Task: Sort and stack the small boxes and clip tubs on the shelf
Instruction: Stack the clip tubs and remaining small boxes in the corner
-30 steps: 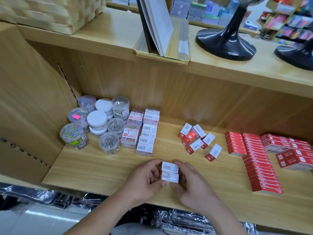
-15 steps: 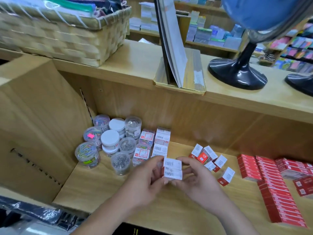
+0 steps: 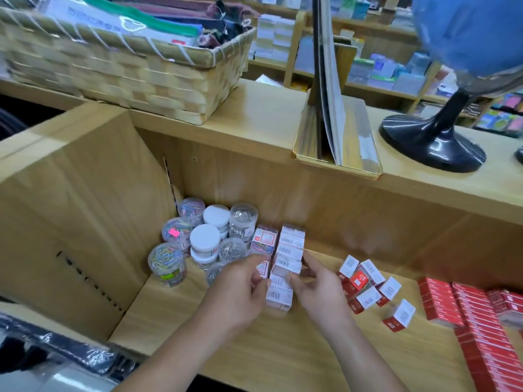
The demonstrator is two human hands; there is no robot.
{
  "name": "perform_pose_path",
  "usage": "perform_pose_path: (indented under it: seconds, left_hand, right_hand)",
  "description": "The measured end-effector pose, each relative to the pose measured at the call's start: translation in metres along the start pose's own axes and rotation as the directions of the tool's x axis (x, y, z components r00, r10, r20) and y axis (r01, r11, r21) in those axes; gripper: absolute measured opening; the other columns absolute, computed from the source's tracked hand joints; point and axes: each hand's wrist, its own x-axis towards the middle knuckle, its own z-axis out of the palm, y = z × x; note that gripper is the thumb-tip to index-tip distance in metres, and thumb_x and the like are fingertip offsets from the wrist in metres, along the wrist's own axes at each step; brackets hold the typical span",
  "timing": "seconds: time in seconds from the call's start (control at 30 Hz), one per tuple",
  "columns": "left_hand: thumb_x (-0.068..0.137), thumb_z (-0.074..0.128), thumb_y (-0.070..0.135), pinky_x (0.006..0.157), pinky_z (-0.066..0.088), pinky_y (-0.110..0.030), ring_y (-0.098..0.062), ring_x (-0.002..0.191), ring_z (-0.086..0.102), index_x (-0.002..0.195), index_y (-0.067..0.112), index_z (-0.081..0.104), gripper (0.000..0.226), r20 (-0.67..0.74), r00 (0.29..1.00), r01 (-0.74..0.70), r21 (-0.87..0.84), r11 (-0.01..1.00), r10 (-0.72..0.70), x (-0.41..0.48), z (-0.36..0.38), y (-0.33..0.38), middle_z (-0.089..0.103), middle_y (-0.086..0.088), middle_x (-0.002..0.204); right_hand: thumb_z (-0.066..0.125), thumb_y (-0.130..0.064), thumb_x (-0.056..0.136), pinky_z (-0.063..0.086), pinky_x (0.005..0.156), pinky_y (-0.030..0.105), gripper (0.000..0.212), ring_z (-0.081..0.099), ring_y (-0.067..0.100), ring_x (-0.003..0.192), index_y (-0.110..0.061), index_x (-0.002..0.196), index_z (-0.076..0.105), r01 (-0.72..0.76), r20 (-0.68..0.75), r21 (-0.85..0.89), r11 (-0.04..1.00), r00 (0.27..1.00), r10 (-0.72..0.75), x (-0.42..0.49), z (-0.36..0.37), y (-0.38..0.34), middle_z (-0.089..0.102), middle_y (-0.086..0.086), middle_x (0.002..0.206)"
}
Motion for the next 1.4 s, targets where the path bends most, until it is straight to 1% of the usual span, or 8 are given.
perform_pose_path:
  seconds: [0.23, 0.4, 0.57, 0.77, 0.93, 1.07, 1.17, 1.4]
  left_hand:
    - [0.087, 0.069, 0.021, 0.07, 0.053, -0.037, -0.011, 0.071, 0.059, 0.109, 0.016, 0.071, 0.023, -0.062, 0.99, -0.117, 0.164, 0.98, 0.128, 0.005, 0.0, 0.006, 0.064, 0.008, 0.077]
    - [0.085, 0.061, 0.027, 0.064, 0.047, -0.022, 0.009, 0.065, 0.052, 0.111, 0.022, 0.07, 0.028, -0.051, 0.967, -0.243, 0.089, 0.966, 0.248, -0.007, 0.019, 0.032, 0.057, 0.018, 0.084]
    - [0.089, 0.056, 0.028, 0.091, 0.05, -0.03, -0.012, 0.106, 0.057, 0.12, 0.021, 0.064, 0.033, 0.272, 0.899, -0.393, 0.158, 0.906, 0.342, 0.006, 0.074, 0.066, 0.053, 0.008, 0.119]
    - [0.089, 0.052, 0.011, 0.101, 0.05, -0.041, -0.026, 0.149, 0.024, 0.158, 0.039, 0.012, 0.085, 0.53, 0.841, -0.387, 0.456, 0.801, 0.104, 0.05, 0.131, 0.086, 0.005, 0.001, 0.168]
    - [0.089, 0.049, 0.011, 0.09, 0.053, -0.037, -0.028, 0.125, 0.055, 0.155, 0.031, 0.028, 0.072, 0.485, 0.861, -0.408, 0.475, 0.78, 0.155, 0.04, 0.135, 0.078, 0.031, 0.003, 0.155]
    - [0.094, 0.048, 0.028, 0.092, 0.052, -0.043, -0.027, 0.12, 0.052, 0.14, 0.021, 0.047, 0.046, 0.448, 0.876, -0.428, 0.559, 0.71, 0.176, 0.004, 0.121, 0.08, 0.037, -0.002, 0.144]
    - [0.088, 0.031, 0.056, 0.098, 0.048, -0.038, -0.023, 0.121, 0.049, 0.125, 0.019, 0.061, 0.061, 0.453, 0.871, -0.42, 0.486, 0.767, 0.189, -0.023, 0.105, 0.078, 0.04, 0.001, 0.141]
    - [0.085, 0.056, 0.041, 0.083, 0.052, -0.034, -0.019, 0.097, 0.061, 0.119, 0.022, 0.063, 0.04, 0.307, 0.924, -0.318, 0.29, 0.902, 0.227, -0.056, 0.105, 0.045, 0.052, 0.003, 0.113]
  right_hand:
    - [0.068, -0.012, 0.09, 0.041, 0.063, 0.002, 0.043, 0.064, -0.011, 0.076, -0.046, 0.113, 0.055, 0.002, -0.063, 0.019, 1.0, 0.998, -0.001, -0.011, 0.005, -0.016, 0.069, -0.016, 0.101]
    - [0.076, -0.028, 0.086, 0.057, 0.084, 0.029, 0.035, 0.065, 0.0, 0.098, -0.023, 0.12, 0.068, -0.068, -0.244, 0.052, 0.996, 0.967, 0.078, -0.036, -0.032, 0.009, 0.067, -0.019, 0.11]
    - [0.069, 0.005, 0.083, 0.042, 0.082, 0.006, 0.029, 0.061, 0.009, 0.093, -0.016, 0.102, 0.072, -0.08, -0.552, -0.162, 0.984, 0.834, -0.023, -0.066, -0.093, 0.057, 0.062, 0.0, 0.102]
    - [0.072, -0.012, 0.084, 0.032, 0.106, 0.023, 0.054, 0.044, 0.023, 0.136, -0.017, 0.137, 0.058, -0.215, -0.366, -0.246, 0.945, 0.923, 0.115, -0.076, -0.111, 0.111, 0.054, 0.01, 0.138]
    - [0.077, -0.038, 0.076, 0.057, 0.087, 0.043, 0.045, 0.068, 0.015, 0.098, -0.032, 0.119, 0.066, -0.209, -0.353, -0.116, 0.971, 0.923, 0.156, -0.083, -0.125, 0.119, 0.062, -0.015, 0.11]
    - [0.081, -0.02, 0.072, 0.059, 0.072, 0.042, 0.043, 0.068, 0.013, 0.069, -0.046, 0.101, 0.065, -0.186, -0.298, -0.017, 0.982, 0.939, 0.173, -0.103, -0.115, 0.111, 0.065, -0.01, 0.094]
    - [0.077, -0.004, 0.074, 0.058, 0.069, 0.035, 0.055, 0.068, 0.016, 0.067, -0.048, 0.105, 0.066, -0.16, -0.219, 0.091, 0.983, 0.96, 0.176, -0.118, -0.101, 0.105, 0.072, -0.001, 0.09]
    - [0.072, 0.002, 0.08, 0.057, 0.075, 0.025, 0.051, 0.074, 0.019, 0.082, -0.04, 0.108, 0.065, -0.168, -0.169, 0.207, 0.964, 0.964, 0.205, -0.129, -0.093, 0.11, 0.077, -0.006, 0.09]
